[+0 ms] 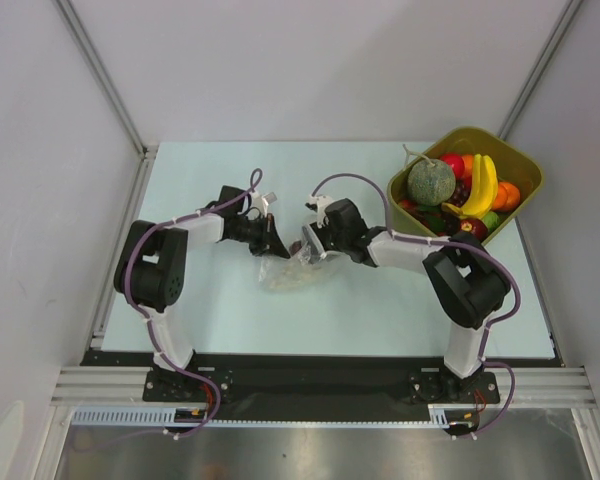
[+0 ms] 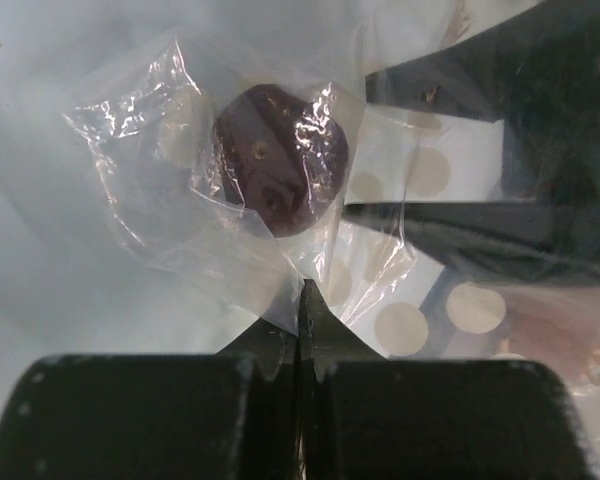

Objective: Open the zip-top bag and remove the fake food

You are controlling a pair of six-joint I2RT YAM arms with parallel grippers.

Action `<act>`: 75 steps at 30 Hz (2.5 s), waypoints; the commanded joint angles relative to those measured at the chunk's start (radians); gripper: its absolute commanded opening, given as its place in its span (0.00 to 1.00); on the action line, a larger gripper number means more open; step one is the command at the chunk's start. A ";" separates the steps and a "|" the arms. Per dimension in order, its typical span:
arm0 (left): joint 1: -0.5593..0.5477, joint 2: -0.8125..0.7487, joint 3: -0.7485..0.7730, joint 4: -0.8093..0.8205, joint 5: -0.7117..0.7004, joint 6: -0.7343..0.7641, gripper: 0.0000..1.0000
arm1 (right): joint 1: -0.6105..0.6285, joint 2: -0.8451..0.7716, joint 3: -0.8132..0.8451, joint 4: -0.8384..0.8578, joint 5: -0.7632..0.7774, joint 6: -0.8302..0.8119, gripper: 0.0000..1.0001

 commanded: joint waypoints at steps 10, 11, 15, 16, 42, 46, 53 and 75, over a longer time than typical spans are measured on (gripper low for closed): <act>-0.007 -0.013 0.014 0.003 0.128 -0.020 0.00 | 0.067 -0.024 -0.051 0.191 0.001 -0.057 0.61; -0.009 -0.014 0.011 0.003 0.128 -0.020 0.00 | 0.067 -0.022 -0.054 0.202 -0.003 -0.063 0.61; -0.007 -0.009 0.011 -0.002 0.129 -0.026 0.00 | 0.076 -0.028 -0.083 0.275 -0.015 -0.082 0.59; -0.009 -0.005 0.011 -0.006 0.131 -0.026 0.00 | 0.079 -0.028 -0.099 0.309 -0.013 -0.082 0.56; 0.048 -0.013 0.095 0.150 -0.127 -0.167 0.78 | 0.084 -0.045 -0.143 0.275 0.033 -0.063 0.49; 0.040 0.024 0.121 0.109 -0.147 -0.141 0.77 | 0.085 -0.038 -0.128 0.268 0.039 -0.068 0.51; -0.003 0.067 0.178 -0.043 -0.231 -0.010 0.72 | 0.085 -0.015 -0.102 0.272 0.040 -0.059 0.56; -0.115 0.156 0.216 -0.226 -0.348 0.135 0.48 | 0.085 0.076 -0.063 0.400 0.103 -0.020 0.64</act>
